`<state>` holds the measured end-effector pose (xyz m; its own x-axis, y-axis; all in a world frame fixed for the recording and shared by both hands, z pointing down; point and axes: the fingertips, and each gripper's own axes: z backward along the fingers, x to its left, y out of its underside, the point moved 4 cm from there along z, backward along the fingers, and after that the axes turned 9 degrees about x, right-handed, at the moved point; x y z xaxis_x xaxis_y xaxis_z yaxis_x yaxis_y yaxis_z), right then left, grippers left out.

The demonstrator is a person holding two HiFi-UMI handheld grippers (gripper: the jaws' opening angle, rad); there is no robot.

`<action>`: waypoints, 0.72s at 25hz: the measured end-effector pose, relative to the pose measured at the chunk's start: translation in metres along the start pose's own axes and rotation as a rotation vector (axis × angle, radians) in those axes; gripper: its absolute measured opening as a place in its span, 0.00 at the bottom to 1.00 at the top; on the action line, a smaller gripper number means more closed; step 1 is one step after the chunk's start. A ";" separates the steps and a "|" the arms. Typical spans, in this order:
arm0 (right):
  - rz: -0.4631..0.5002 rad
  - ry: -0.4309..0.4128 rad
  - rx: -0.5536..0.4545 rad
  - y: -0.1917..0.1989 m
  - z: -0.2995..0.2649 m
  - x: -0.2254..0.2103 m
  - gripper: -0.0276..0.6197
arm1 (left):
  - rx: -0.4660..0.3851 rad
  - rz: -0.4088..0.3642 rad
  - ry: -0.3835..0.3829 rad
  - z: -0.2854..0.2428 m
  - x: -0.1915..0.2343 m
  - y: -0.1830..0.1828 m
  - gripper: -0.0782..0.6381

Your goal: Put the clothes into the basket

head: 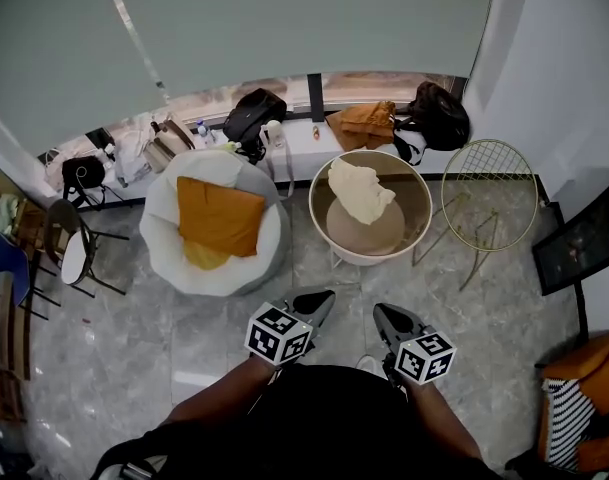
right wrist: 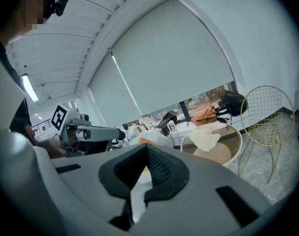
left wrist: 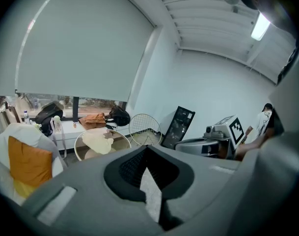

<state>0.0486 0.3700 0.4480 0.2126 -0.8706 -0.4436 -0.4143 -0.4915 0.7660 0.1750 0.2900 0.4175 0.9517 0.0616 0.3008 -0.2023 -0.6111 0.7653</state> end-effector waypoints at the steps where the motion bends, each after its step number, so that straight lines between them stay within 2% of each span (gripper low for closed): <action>1: -0.004 -0.001 0.003 -0.001 0.001 -0.003 0.07 | 0.000 0.002 -0.002 -0.003 -0.002 -0.001 0.11; 7: 0.027 -0.005 0.019 -0.002 0.021 -0.024 0.07 | -0.011 0.068 0.003 -0.022 -0.021 -0.006 0.11; 18: 0.029 -0.051 0.063 0.010 0.060 -0.075 0.07 | 0.018 0.049 -0.072 -0.068 -0.063 -0.009 0.11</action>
<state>-0.0249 0.4321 0.4609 0.1551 -0.8814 -0.4462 -0.4751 -0.4626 0.7485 0.1010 0.3450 0.4303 0.9552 -0.0252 0.2948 -0.2451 -0.6258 0.7404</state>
